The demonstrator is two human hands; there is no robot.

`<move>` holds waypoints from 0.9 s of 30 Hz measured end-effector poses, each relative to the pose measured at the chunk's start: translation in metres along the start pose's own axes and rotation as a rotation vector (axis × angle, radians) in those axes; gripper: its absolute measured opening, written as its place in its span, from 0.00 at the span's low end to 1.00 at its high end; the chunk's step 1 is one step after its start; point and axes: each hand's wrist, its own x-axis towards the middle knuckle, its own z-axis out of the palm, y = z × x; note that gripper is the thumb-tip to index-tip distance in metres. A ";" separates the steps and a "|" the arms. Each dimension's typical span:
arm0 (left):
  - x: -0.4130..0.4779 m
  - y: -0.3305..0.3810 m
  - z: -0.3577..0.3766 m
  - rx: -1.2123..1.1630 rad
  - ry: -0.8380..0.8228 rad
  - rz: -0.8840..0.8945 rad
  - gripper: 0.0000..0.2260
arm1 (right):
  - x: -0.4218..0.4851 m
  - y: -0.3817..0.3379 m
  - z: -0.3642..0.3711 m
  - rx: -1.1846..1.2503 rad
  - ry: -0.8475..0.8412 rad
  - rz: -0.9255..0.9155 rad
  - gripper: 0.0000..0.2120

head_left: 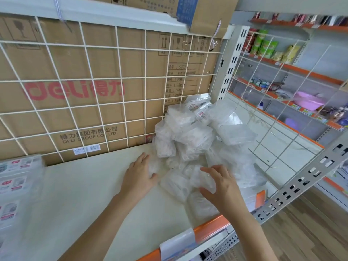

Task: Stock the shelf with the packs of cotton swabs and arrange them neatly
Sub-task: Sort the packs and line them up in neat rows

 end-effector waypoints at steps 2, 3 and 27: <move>-0.008 -0.008 -0.006 -0.067 0.010 -0.032 0.27 | 0.001 -0.006 -0.004 0.085 0.008 0.018 0.26; -0.013 -0.009 -0.012 -0.158 0.023 -0.061 0.26 | 0.003 -0.010 -0.007 0.142 0.010 0.044 0.24; -0.143 -0.099 -0.144 -1.802 -0.136 -0.364 0.28 | -0.003 -0.197 0.013 1.661 -0.301 0.837 0.22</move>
